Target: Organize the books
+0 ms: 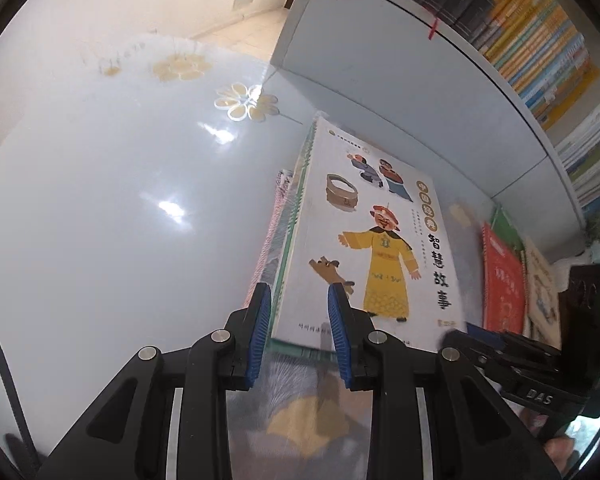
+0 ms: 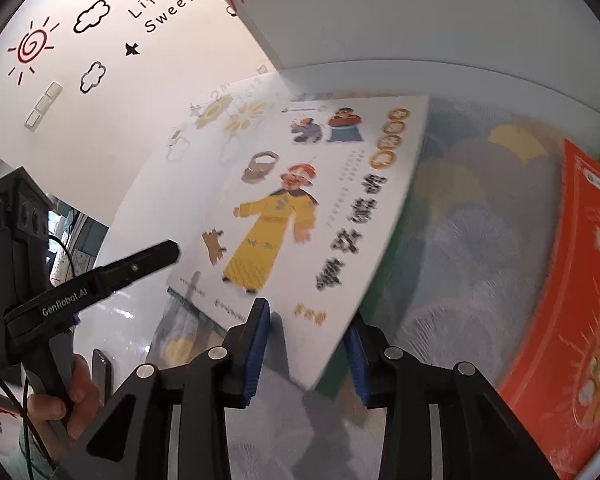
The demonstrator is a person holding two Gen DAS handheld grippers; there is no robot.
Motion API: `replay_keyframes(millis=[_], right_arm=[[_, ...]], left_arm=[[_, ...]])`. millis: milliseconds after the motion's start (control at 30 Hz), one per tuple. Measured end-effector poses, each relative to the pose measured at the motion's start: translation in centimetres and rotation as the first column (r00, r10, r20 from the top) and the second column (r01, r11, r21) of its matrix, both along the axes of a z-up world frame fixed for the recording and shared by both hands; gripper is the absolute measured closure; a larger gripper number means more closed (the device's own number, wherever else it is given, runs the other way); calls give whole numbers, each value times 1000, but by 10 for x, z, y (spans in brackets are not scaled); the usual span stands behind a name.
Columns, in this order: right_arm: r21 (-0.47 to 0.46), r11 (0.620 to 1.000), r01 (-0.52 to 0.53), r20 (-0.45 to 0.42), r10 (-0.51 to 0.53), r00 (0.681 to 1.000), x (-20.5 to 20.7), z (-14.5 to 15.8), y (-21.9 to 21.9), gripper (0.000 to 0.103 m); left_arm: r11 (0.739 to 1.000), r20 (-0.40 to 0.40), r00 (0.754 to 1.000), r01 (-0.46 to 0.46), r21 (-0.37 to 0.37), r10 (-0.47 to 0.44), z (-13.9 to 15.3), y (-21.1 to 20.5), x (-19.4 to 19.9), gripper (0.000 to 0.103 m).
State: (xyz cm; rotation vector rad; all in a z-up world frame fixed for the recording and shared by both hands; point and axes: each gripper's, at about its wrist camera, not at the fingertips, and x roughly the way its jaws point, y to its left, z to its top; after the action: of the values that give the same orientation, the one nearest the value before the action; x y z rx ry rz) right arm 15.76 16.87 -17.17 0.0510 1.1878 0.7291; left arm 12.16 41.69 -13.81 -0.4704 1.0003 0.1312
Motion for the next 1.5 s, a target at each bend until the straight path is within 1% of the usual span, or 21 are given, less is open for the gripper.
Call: replay_keyframes(millis=[100, 167, 200, 233, 267, 300, 333, 433, 533, 600, 700, 733, 767, 833, 967, 1033, 1100, 1200, 1333, 1400, 1500], right_arm=[[16, 1000, 26, -34, -26, 999, -14, 1, -28, 67], [34, 998, 52, -45, -50, 998, -26, 4, -51, 62], [42, 996, 73, -48, -71, 996, -36, 7, -69, 56], [45, 995, 92, -47, -90, 995, -43, 9, -83, 52], [51, 992, 117, -45, -114, 992, -53, 13, -101, 51], [56, 990, 132, -45, -130, 990, -58, 15, -112, 51], [59, 985, 160, -47, -157, 986, -66, 19, -132, 51], [64, 967, 245, -38, -243, 969, -82, 31, -183, 51], [76, 936, 343, 0, -344, 939, -88, 52, -237, 50], [84, 906, 414, 42, -418, 907, -88, 67, -272, 49], [85, 846, 527, 122, -533, 837, -82, 84, -323, 49], [82, 827, 556, 138, -562, 816, -79, 87, -336, 49], [76, 809, 583, 149, -587, 796, -74, 89, -350, 49], [57, 773, 632, 152, -632, 760, -59, 87, -377, 49], [22, 742, 671, 146, -666, 732, -32, 75, -404, 57], [14, 737, 675, 130, -671, 730, -24, 69, -413, 57], [18, 741, 672, 104, -670, 735, -13, 62, -418, 57], [-8, 752, 659, 123, -654, 747, 1, 57, -417, 57], [-36, 775, 631, 128, -623, 772, 22, 43, -409, 64], [-50, 786, 616, 105, -609, 786, 31, 34, -406, 64], [-84, 799, 596, 150, -581, 800, 33, 35, -399, 64]], left_arm=[[1000, -2, 1000, 3, 28, -3, 14, -11, -6, 76], [1000, 12, 1000, 8, 23, -8, 24, -24, -7, 71], [1000, 22, 1000, 17, 17, -17, 29, -33, -7, 64], [999, 31, 999, 31, 9, -32, 33, -44, -5, 54], [998, 46, 997, 55, 0, -55, 38, -59, -3, 48], [997, 58, 996, 73, -4, -72, 42, -71, -1, 34], [995, 79, 992, 102, -10, -101, 47, -88, 2, 28], [980, 117, 974, 196, -24, -192, 58, -141, 14, 27], [947, 138, 941, 318, -37, -310, 66, -206, 33, 27], [912, 166, 904, 407, -52, -394, 67, -251, 49, 27], [871, 172, 867, 485, -73, -468, 62, -303, 75, 31], [855, 168, 855, 510, -97, -491, 59, -317, 83, 32], [841, 161, 847, 526, -124, -506, 54, -331, 94, 32], [830, 144, 839, 542, -131, -525, 45, -350, 107, 32], [820, 103, 829, 558, -123, -549, 24, -378, 135, 32], [818, 96, 829, 559, -134, -550, 16, -384, 143, 33], [820, 84, 831, 557, -137, -550, 8, -388, 151, 38], [829, 55, 839, 543, -133, -541, -3, -391, 161, 40], [811, 46, 831, 552, -193, -554, -15, -394, 169, 40], [811, 45, 826, 560, -167, -561, -15, -397, 167, 40], [808, 46, 819, 571, -144, -571, -9, -398, 160, 40]])
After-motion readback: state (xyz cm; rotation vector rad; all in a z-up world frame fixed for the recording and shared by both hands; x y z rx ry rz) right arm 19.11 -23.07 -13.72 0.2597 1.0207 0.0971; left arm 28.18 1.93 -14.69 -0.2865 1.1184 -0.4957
